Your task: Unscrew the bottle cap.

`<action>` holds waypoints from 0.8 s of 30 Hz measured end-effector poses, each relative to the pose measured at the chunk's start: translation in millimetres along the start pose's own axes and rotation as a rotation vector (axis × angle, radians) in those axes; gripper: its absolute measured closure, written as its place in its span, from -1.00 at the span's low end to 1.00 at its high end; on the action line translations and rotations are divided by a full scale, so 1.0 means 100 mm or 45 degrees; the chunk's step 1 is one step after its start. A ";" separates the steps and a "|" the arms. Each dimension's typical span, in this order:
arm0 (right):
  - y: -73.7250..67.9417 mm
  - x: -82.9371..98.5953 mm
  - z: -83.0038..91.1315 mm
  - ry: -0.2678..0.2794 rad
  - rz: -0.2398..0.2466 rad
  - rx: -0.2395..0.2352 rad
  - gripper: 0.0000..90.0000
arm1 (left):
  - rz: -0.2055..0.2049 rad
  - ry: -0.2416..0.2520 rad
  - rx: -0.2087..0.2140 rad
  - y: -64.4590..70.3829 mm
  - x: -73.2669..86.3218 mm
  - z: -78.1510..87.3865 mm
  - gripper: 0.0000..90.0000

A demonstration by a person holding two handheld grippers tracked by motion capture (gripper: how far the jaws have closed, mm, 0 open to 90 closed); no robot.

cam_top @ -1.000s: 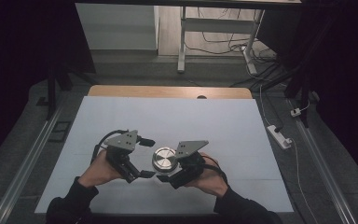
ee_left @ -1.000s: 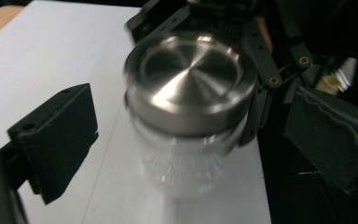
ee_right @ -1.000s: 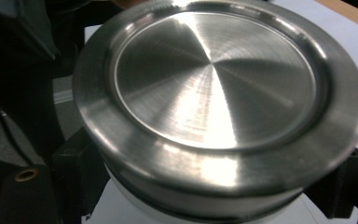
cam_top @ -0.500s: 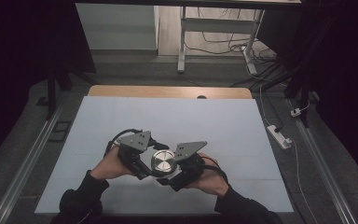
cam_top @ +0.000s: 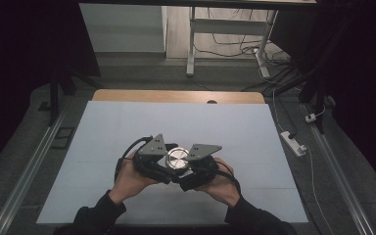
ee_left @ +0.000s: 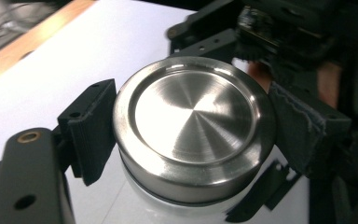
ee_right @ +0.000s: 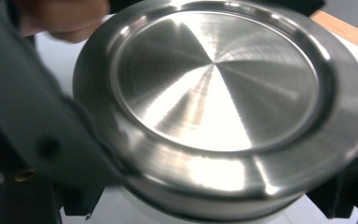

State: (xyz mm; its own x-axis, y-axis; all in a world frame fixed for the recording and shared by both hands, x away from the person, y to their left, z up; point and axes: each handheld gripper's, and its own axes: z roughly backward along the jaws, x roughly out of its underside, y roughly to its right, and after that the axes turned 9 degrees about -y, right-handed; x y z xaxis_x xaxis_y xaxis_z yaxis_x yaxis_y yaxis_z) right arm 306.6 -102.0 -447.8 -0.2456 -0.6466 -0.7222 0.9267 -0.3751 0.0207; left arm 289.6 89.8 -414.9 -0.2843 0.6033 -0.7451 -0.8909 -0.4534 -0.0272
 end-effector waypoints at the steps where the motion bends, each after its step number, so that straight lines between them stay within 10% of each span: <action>1: 0.00 0.00 0.00 0.000 -0.015 0.015 -0.67 | 0.019 0.001 -0.020 0.02 -0.01 -0.01 -0.54; 8: 0.03 0.01 0.01 0.017 -0.012 0.008 -0.67 | 0.034 0.066 0.058 -0.05 -0.04 0.05 -0.82; 17: -0.06 0.00 -0.03 0.011 0.076 -0.168 -0.67 | -0.254 0.008 0.303 -0.20 0.09 0.22 -0.83; 24: -0.14 -0.01 -0.04 -0.001 0.132 -0.217 -0.67 | -0.325 -0.010 0.358 -0.19 0.14 0.13 -0.58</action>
State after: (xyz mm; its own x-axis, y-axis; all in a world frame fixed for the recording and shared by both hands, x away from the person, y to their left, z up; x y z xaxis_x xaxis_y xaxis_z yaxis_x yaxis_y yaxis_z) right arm 295.4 -93.4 -450.3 -0.1468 -0.6767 -0.7215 0.9817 -0.1890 -0.0224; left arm 298.2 115.8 -415.8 -0.0423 0.6790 -0.7330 -0.9955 -0.0909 -0.0267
